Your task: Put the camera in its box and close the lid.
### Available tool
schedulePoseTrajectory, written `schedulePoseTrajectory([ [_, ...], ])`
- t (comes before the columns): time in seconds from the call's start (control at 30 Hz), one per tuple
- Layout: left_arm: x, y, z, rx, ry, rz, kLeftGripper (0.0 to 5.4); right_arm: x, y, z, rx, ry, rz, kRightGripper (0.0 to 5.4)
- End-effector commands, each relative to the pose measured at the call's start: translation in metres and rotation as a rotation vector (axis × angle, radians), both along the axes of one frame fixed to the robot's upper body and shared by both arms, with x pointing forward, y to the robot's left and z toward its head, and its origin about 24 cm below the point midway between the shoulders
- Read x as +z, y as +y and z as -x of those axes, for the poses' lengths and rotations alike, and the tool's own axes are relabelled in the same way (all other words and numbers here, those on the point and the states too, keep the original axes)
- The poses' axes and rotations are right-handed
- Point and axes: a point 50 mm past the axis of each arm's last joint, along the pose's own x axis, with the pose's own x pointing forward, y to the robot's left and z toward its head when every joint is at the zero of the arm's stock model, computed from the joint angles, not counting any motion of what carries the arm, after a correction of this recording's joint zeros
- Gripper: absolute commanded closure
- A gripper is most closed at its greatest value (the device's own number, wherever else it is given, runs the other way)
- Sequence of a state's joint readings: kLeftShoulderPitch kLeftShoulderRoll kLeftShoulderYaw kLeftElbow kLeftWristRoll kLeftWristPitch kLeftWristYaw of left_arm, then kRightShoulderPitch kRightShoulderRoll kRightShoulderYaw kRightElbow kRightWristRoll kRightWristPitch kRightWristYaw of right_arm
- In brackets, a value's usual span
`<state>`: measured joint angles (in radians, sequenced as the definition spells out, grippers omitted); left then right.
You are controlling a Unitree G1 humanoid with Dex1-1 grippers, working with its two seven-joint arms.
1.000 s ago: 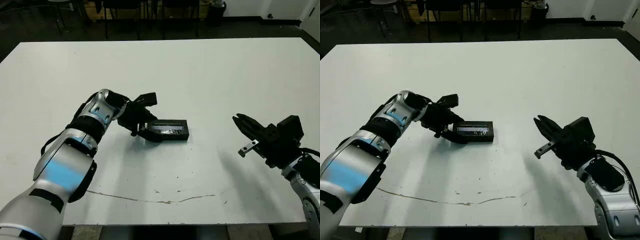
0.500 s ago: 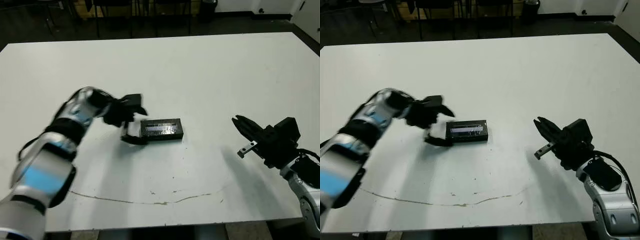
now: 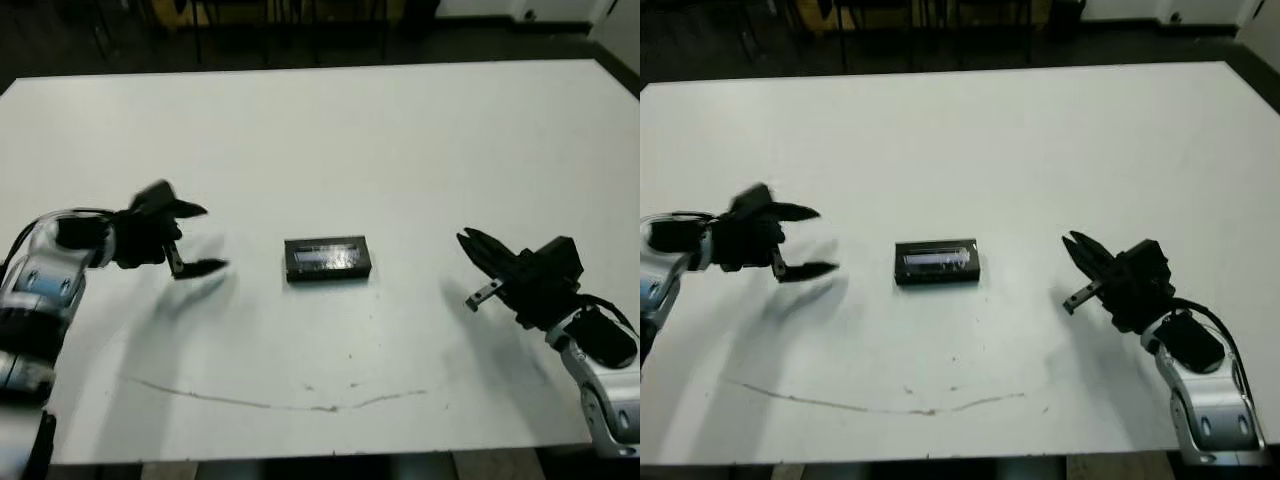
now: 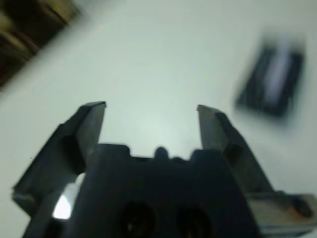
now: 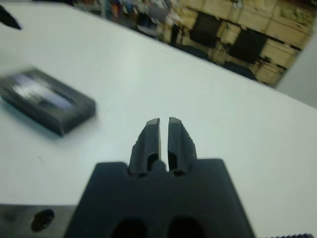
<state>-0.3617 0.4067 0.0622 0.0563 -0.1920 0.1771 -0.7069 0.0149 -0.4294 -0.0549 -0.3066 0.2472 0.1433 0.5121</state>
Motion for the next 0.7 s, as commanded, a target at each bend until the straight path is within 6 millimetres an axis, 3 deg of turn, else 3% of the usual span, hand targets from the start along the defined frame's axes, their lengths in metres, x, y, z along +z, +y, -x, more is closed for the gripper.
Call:
schedulePoseTrajectory([
  [0.03, 0.006, -0.036, 0.014, 0.128, -0.053, 0.195, 1.8, -0.01, -0.004, -0.002, -0.036, 0.061, 0.01, 5.4],
  [0.2, 0.011, -0.087, 0.017, 0.23, -0.02, 0.355, 2.79, -0.03, -0.012, -0.015, -0.038, 0.061, 0.03, 5.4],
  [0.4, -0.005, -0.12, 0.011, 0.254, 0.069, 0.355, 3.95, -0.034, -0.012, -0.018, -0.042, 0.057, 0.039, 5.4],
  [0.63, -0.052, -0.14, 0.012, 0.302, 0.235, 0.199, 5.3, -0.042, -0.012, -0.018, -0.057, 0.066, 0.053, 5.4],
  [0.7, -0.071, -0.14, 0.013, 0.323, 0.289, 0.157, 5.36, -0.04, -0.01, -0.017, -0.056, 0.064, 0.056, 5.4],
])
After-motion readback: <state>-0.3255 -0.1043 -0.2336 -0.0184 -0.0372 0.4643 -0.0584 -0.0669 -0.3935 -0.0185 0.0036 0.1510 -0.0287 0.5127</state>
